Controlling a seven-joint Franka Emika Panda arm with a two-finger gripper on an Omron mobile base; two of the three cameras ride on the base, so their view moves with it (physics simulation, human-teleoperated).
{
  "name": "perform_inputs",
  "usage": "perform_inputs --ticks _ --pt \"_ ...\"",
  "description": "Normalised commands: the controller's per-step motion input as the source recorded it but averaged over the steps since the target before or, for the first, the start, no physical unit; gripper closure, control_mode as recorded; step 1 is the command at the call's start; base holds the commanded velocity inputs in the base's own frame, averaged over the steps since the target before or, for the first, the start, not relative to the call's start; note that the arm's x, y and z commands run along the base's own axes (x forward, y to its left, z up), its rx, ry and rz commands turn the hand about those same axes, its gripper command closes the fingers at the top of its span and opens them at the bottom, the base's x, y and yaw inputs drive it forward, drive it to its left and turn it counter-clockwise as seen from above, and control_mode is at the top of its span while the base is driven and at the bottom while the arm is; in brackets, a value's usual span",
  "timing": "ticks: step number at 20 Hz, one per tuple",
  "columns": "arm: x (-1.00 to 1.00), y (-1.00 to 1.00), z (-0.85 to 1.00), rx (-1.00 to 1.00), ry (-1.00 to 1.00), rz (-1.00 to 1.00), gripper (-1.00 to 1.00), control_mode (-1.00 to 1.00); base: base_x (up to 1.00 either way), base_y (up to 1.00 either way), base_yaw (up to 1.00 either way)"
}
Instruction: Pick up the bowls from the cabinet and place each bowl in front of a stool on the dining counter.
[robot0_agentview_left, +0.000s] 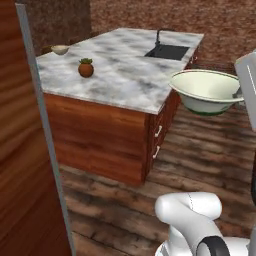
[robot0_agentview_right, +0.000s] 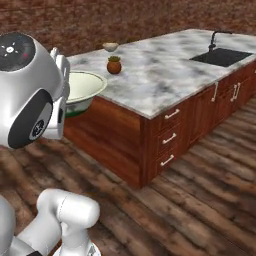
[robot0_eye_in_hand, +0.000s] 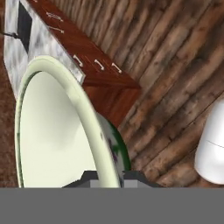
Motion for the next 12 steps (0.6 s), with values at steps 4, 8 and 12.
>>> perform_inputs --ticks 4,8,12 --pt "0.00 0.00 0.00 0.00 0.00 0.00 1.00 1.00 1.00 -0.14 0.68" --pt "0.00 0.00 0.00 0.00 0.00 0.00 1.00 1.00 1.00 -0.25 0.62" --pt "0.00 0.00 0.00 0.00 0.00 0.00 1.00 1.00 1.00 -0.04 0.62"
